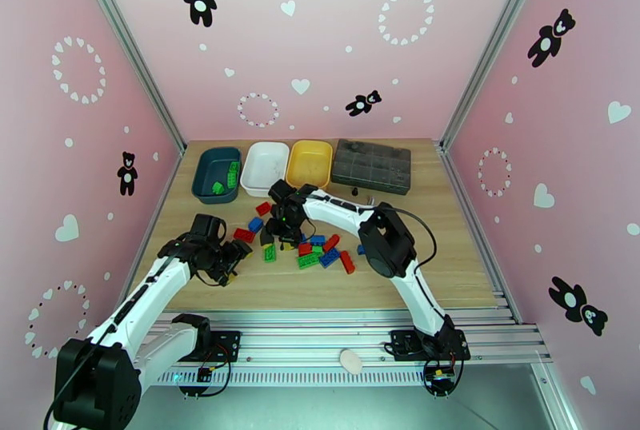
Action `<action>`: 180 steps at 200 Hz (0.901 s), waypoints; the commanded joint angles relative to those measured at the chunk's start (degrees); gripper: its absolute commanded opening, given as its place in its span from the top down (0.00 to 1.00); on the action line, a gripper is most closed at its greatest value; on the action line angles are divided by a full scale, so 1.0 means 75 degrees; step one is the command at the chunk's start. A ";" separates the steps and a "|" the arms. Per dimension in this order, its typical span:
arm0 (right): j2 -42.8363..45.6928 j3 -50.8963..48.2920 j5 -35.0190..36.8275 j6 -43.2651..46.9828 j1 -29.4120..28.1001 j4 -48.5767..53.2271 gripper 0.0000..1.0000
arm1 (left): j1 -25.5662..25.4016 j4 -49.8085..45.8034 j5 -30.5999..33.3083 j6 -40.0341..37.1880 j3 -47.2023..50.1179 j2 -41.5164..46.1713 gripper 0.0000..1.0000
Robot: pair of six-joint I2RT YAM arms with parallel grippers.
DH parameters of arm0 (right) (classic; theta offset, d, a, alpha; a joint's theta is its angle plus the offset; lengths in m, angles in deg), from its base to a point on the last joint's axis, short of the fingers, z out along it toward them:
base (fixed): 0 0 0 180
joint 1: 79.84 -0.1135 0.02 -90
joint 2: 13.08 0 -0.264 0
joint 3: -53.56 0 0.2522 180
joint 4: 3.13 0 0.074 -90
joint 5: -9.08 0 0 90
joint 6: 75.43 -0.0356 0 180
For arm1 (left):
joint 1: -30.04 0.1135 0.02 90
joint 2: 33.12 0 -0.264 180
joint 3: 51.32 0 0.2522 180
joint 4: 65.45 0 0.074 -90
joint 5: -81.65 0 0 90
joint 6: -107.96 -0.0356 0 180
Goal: Sort the legos into containers by color
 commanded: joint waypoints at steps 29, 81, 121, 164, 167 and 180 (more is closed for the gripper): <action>0.2341 -0.1777 0.0859 0.0069 0.0584 0.0101 0.35 | -0.1342 -0.0143 0.1000 0.0249 -0.1236 -0.1042 0.29; 0.4677 -0.3909 0.1576 0.0224 0.1106 0.0300 0.29 | -0.2625 -0.1098 0.2211 -0.0678 -0.3319 -0.3941 0.29; 0.5496 -0.4869 0.1745 0.0056 0.1230 0.0210 0.25 | -0.3003 -0.1175 0.2498 -0.0952 -0.3781 -0.5258 0.30; 0.5643 -0.5021 0.1779 0.0000 0.1266 0.0124 0.25 | -0.2999 -0.0432 0.2223 -0.1107 -0.3455 -0.5590 0.39; 0.5635 -0.5004 0.1768 0.0011 0.1280 0.0116 0.25 | -0.2993 -0.0334 0.2173 -0.1104 -0.3442 -0.5628 0.41; 0.5541 -0.4934 0.1757 0.0068 0.1279 0.0141 0.28 | -0.2993 -0.0111 0.2039 -0.1165 -0.3499 -0.5719 0.51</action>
